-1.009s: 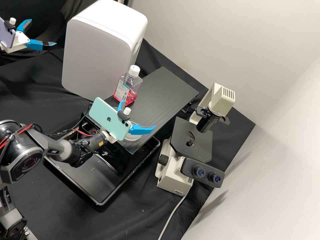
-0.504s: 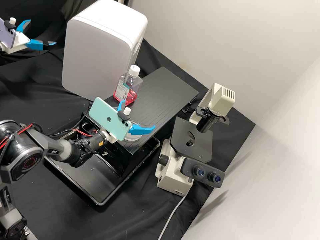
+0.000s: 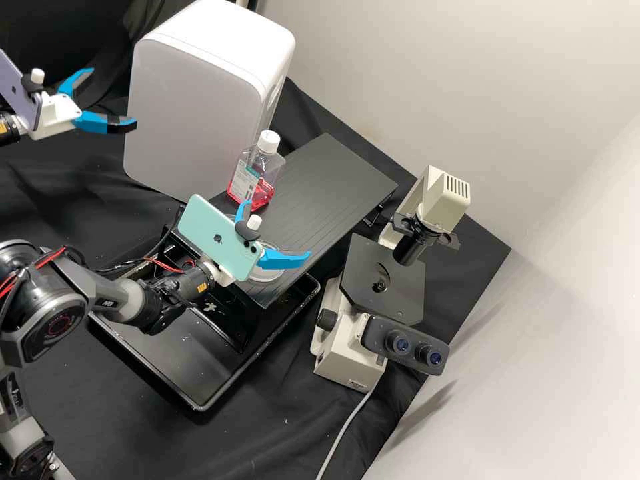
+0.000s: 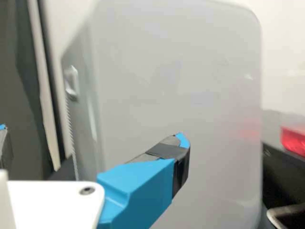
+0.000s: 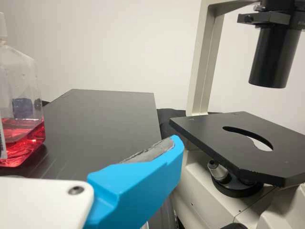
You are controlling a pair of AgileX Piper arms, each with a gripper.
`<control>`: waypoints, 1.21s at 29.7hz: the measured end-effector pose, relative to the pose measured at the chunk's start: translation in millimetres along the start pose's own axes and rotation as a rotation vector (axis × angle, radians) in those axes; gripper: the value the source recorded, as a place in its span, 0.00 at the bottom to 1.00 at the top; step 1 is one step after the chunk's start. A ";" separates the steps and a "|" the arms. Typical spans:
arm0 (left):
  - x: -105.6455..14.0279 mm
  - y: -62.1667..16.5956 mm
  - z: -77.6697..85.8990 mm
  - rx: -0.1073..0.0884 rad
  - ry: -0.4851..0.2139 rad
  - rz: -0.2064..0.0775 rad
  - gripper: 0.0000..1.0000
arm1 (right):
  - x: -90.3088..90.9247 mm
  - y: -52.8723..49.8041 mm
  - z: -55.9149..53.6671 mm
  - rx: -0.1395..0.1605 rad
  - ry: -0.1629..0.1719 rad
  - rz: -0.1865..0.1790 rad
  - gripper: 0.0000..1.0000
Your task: Place the lid on the petri dish
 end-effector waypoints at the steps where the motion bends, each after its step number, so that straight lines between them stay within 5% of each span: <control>1: -0.9 -3.2 1.5 0.001 -0.008 -0.012 1.00 | 0.0 0.0 0.0 0.000 0.000 0.000 1.00; 6: -8.6 -16.5 11.4 0.003 -0.049 -0.067 1.00 | 0.0 0.0 0.0 0.000 0.000 0.000 1.00; 12: -20.4 -26.9 23.6 -0.020 -0.123 -0.120 1.00 | 0.0 0.0 0.0 0.000 0.000 0.000 1.00; 16: -29.7 -33.6 28.5 0.004 -0.180 -0.160 1.00 | 0.0 0.0 0.0 0.000 0.000 0.000 1.00; 27: -50.7 -36.6 35.3 -0.019 -0.263 -0.209 1.00 | 0.0 0.0 0.0 0.000 0.000 0.000 1.00; 36: -68.5 -37.6 44.7 -0.004 -0.347 -0.238 1.00 | 0.0 0.0 0.0 0.000 0.000 0.000 1.00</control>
